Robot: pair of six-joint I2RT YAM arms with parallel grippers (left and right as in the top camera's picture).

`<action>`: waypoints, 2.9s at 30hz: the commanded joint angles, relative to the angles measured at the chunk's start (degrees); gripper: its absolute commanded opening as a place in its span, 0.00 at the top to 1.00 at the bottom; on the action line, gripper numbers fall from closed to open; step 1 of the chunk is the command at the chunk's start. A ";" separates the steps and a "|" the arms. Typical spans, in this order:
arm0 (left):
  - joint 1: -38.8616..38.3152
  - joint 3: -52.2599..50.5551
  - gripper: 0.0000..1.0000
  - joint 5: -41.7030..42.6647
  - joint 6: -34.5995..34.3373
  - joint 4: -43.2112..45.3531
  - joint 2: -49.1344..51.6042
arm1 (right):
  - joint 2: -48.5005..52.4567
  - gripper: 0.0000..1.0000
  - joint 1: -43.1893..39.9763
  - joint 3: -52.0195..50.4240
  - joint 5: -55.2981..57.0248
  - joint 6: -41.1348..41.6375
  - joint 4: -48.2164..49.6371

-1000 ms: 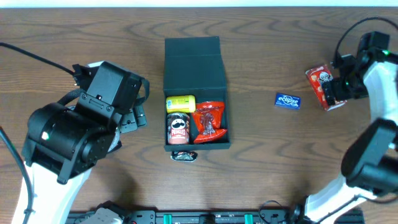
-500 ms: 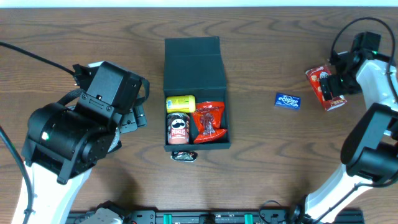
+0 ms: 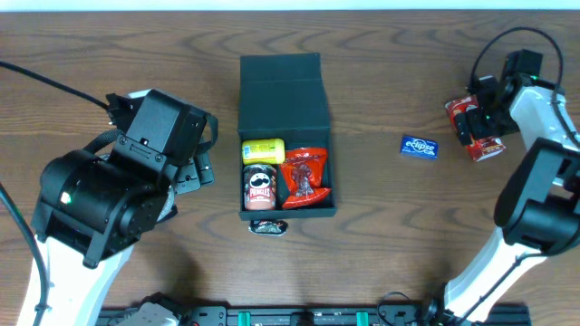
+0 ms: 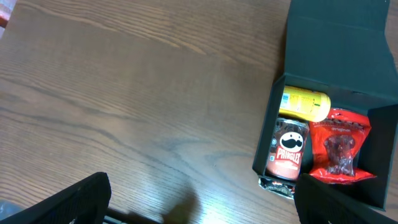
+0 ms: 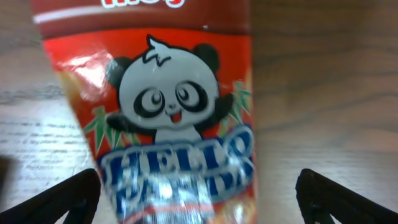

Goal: Pack container
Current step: 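Grasp the red Hello Panda box with the right gripper and lift, then carry the Hello Panda box into the box beside the HACKS bag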

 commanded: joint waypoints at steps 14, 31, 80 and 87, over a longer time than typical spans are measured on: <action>0.22 0.02 0.05 1.11 -0.46 0.44 -0.02 | 0.96 0.01 0.33 1.03 -5.14 -0.76 0.85; 0.17 0.02 0.05 1.33 -0.46 0.57 -0.02 | 0.96 0.28 0.26 1.01 -5.03 -0.74 0.57; 0.17 0.02 0.05 2.86 -0.26 0.15 -0.02 | -30.69 0.99 8.33 3.23 -5.95 26.16 -7.02; 0.17 0.04 0.05 2.86 -0.26 -1.18 -0.13 | -38.25 0.99 19.06 3.23 -14.71 48.46 -20.85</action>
